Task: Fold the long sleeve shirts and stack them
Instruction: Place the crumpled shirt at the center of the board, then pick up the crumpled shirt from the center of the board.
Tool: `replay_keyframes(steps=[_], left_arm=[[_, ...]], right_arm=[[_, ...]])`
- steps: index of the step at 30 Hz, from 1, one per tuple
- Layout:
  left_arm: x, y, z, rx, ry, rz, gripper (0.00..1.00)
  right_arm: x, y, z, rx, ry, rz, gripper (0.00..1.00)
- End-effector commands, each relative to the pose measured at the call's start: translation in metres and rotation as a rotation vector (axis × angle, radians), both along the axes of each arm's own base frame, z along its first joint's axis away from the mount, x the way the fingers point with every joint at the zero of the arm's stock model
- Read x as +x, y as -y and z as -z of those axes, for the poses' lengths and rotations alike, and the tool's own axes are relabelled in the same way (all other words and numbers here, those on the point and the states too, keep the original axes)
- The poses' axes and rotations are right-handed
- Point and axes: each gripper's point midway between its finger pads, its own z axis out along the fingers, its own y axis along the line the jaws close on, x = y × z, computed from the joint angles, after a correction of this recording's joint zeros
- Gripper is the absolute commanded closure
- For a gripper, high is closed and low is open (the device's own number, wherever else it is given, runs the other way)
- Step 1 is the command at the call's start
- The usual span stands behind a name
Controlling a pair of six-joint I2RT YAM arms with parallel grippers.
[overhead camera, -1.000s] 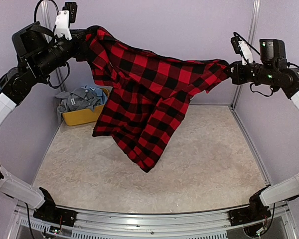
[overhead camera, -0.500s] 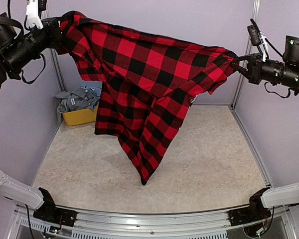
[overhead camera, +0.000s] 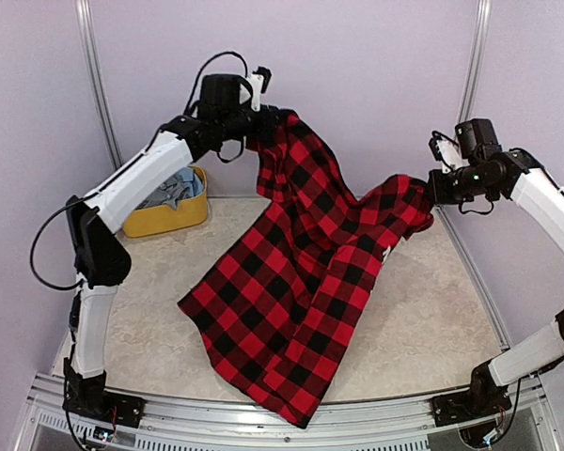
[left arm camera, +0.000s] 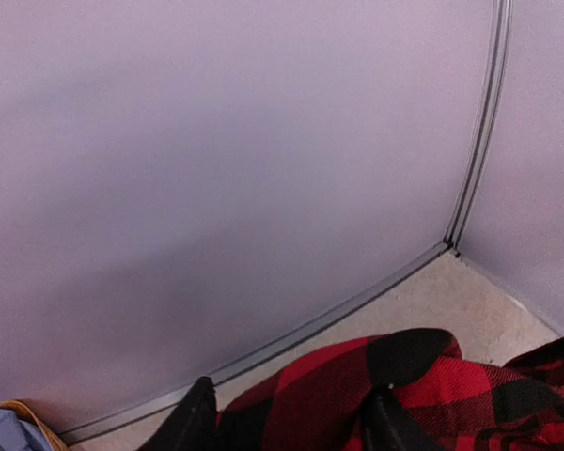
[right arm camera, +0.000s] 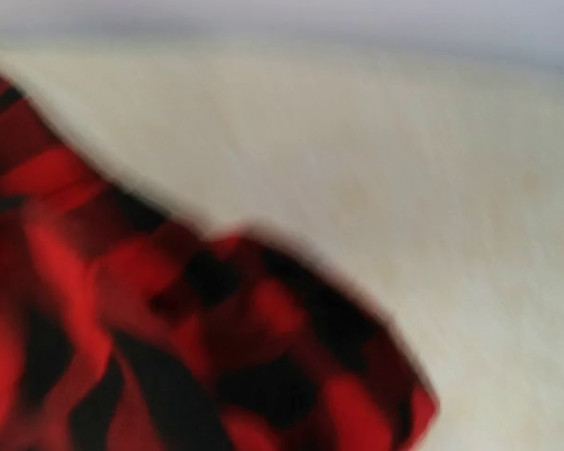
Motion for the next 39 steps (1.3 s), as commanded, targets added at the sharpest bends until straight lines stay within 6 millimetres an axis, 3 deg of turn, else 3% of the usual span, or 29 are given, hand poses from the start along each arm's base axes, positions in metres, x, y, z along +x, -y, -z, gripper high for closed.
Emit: replay_keyframes(steps=[1, 3, 5, 6, 7, 9, 10, 11, 12, 13, 16, 17, 20, 22, 27, 30, 34, 39], left_arm=[[0.037, 0.03, 0.105, 0.047, -0.174, 0.027, 0.24], [0.044, 0.02, 0.139, 0.092, -0.219, -0.037, 0.09], [0.039, 0.004, 0.164, 0.121, -0.265, -0.074, 0.02], [0.031, -0.009, 0.158, 0.109, -0.266, -0.087, 0.01], [0.022, -0.016, 0.167, 0.113, -0.288, -0.092, 0.01], [-0.004, -0.029, 0.174, 0.108, -0.321, -0.087, 0.01], [-0.024, -0.035, 0.165, 0.092, -0.325, -0.074, 0.01], [-0.042, -0.034, 0.174, 0.092, -0.349, -0.047, 0.01], [-0.067, -0.034, 0.189, 0.107, -0.379, -0.013, 0.01], [-0.094, -0.031, 0.187, 0.104, -0.373, 0.032, 0.01], [-0.169, -0.011, 0.216, 0.144, -0.416, 0.202, 0.02], [-0.195, -0.005, 0.217, 0.146, -0.423, 0.269, 0.03], [-0.25, 0.007, 0.237, 0.142, -0.48, 0.388, 0.1], [-0.277, 0.012, 0.256, 0.169, -0.516, 0.44, 0.16], [-0.314, 0.017, 0.311, 0.227, -0.599, 0.477, 0.26], [-0.324, 0.027, 0.325, 0.227, -0.607, 0.492, 0.28], [-0.337, 0.044, 0.348, 0.247, -0.641, 0.532, 0.32], [-0.345, 0.041, 0.373, 0.306, -0.682, 0.524, 0.32]], right_arm=[[0.007, 0.034, 0.067, -0.036, -0.143, 0.122, 0.69], [0.005, 0.029, 0.081, -0.02, -0.178, 0.1, 0.44], [-0.001, 0.018, 0.08, 0.008, -0.169, 0.051, 0.19], [-0.004, 0.009, 0.075, 0.016, -0.151, 0.016, 0.11], [-0.008, 0.003, 0.07, 0.025, -0.138, -0.012, 0.08], [-0.015, -0.015, 0.063, 0.052, -0.12, -0.088, 0.08], [-0.018, -0.023, 0.063, 0.068, -0.117, -0.122, 0.08], [-0.019, -0.03, 0.064, 0.088, -0.118, -0.153, 0.09], [-0.019, -0.034, 0.07, 0.098, -0.128, -0.169, 0.1], [-0.018, -0.036, 0.078, 0.098, -0.143, -0.176, 0.13], [-0.017, -0.041, 0.11, 0.091, -0.204, -0.191, 0.19], [-0.019, -0.046, 0.123, 0.097, -0.229, -0.209, 0.2], [-0.017, -0.068, 0.146, 0.1, -0.258, -0.255, 0.21], [-0.014, -0.086, 0.158, 0.082, -0.269, -0.279, 0.21], [-0.008, -0.129, 0.196, 0.039, -0.322, -0.34, 0.2], [-0.002, -0.147, 0.216, -0.008, -0.346, -0.36, 0.23], [0.016, -0.156, 0.237, -0.12, -0.361, -0.331, 0.28], [0.034, -0.159, 0.253, -0.211, -0.373, -0.304, 0.35]])
